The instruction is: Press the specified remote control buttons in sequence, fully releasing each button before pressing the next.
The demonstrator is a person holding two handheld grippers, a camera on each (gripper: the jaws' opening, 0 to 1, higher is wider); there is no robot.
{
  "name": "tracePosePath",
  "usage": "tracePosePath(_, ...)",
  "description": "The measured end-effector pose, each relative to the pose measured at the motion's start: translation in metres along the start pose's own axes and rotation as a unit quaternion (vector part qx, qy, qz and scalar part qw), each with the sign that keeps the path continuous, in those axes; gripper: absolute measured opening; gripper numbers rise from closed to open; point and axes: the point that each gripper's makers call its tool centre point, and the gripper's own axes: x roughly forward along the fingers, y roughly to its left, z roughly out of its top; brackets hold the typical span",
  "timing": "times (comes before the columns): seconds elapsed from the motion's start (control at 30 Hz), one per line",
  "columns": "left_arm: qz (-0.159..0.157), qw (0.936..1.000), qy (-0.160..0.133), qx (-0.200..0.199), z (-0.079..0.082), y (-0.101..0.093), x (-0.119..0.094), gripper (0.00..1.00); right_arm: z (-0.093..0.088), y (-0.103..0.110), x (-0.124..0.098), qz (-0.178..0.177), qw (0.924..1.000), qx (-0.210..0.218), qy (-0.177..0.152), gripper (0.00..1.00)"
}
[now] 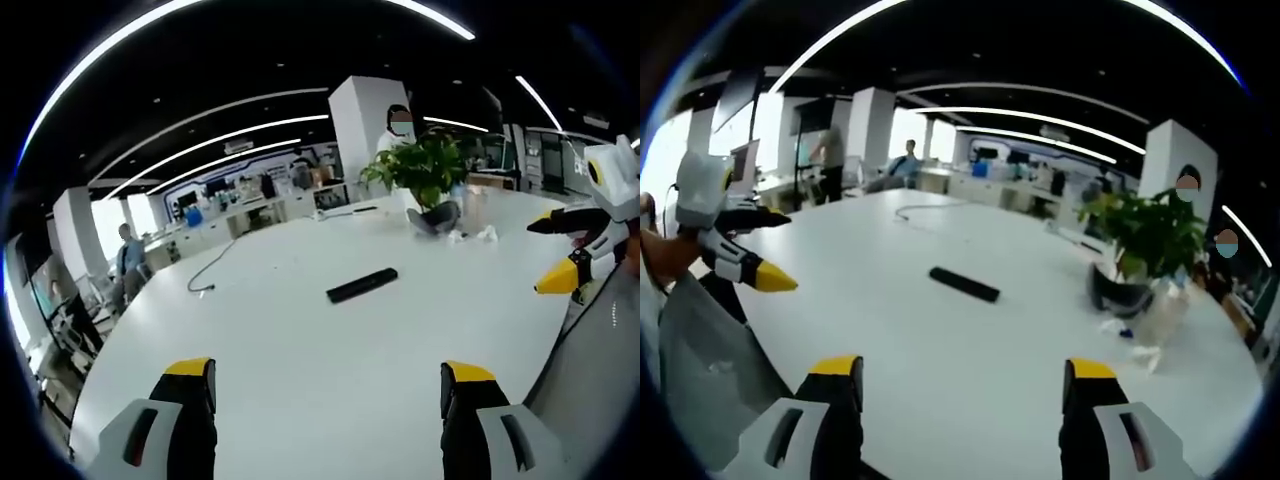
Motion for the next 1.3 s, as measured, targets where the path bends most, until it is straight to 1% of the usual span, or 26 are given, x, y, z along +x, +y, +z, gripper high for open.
tracePosePath(0.1,-0.007,1.0000,0.001,0.002,0.005,0.003,0.006,0.97,-0.001,0.000,0.000,0.000,1.0000,-0.002,0.002,0.80)
tracePosePath(0.2,-0.026,0.9996,0.003,0.004,0.007,0.002,0.012,0.97,-0.001,-0.001,0.000,-0.003,1.0000,-0.001,0.003,0.79)
tracePosePath(0.3,-0.037,0.9993,0.001,0.005,0.015,0.004,0.018,0.97,0.000,-0.003,0.000,-0.006,1.0000,0.003,0.000,0.79)
tracePosePath(0.47,-0.042,0.9990,-0.005,0.015,0.026,0.009,0.026,0.97,-0.001,-0.004,0.000,-0.008,1.0000,0.006,0.000,0.78)
tracePosePath(0.57,-0.052,0.9984,0.001,0.023,0.030,0.010,0.034,0.98,-0.001,-0.004,0.000,-0.008,1.0000,0.004,0.002,0.77)
tracePosePath(0.63,-0.062,0.9978,0.003,0.024,0.033,0.009,0.039,0.98,-0.001,-0.004,0.000,-0.007,1.0000,0.003,0.002,0.77)
tracePosePath(0.7,-0.079,0.9966,0.006,0.022,0.034,0.004,0.045,0.98,-0.002,-0.004,0.001,-0.007,1.0000,0.003,0.004,0.76)
tracePosePath(0.83,-0.087,0.9940,0.021,0.064,0.034,0.000,0.058,0.98,-0.001,-0.006,0.000,-0.010,0.9999,0.007,0.004,0.76)
tracePosePath(0.97,-0.102,0.9923,0.021,0.066,0.041,-0.002,0.072,0.98,-0.002,-0.007,0.000,-0.012,0.9998,0.012,0.004,0.75)
tracePosePath(1.07,-0.122,0.9891,0.031,0.076,0.042,-0.008,0.082,0.98,-0.003,-0.006,0.000,-0.010,0.9998,0.013,0.008,0.73)
tracePosePath(1.17,-0.154,0.9814,0.056,0.100,0.038,-0.015,0.093,0.97,-0.004,-0.005,0.000,-0.008,0.9999,0.010,0.010,0.73)
tracePosePath(1.2,-0.158,0.9806,0.056,0.102,0.039,-0.016,0.096,0.97,-0.004,-0.005,0.000,-0.008,0.9999,0.009,0.010,0.73)
tracePosePath(1.23,-0.168,0.9787,0.060,0.102,0.039,-0.019,0.100,0.97,-0.004,-0.005,0.000,-0.008,0.9999,0.009,0.012,0.73)
tracePosePath(1.3,-0.174,0.9774,0.064,0.102,0.040,-0.021,0.106,0.96,-0.005,-0.005,0.000,-0.007,0.9998,0.010,0.014,0.73)
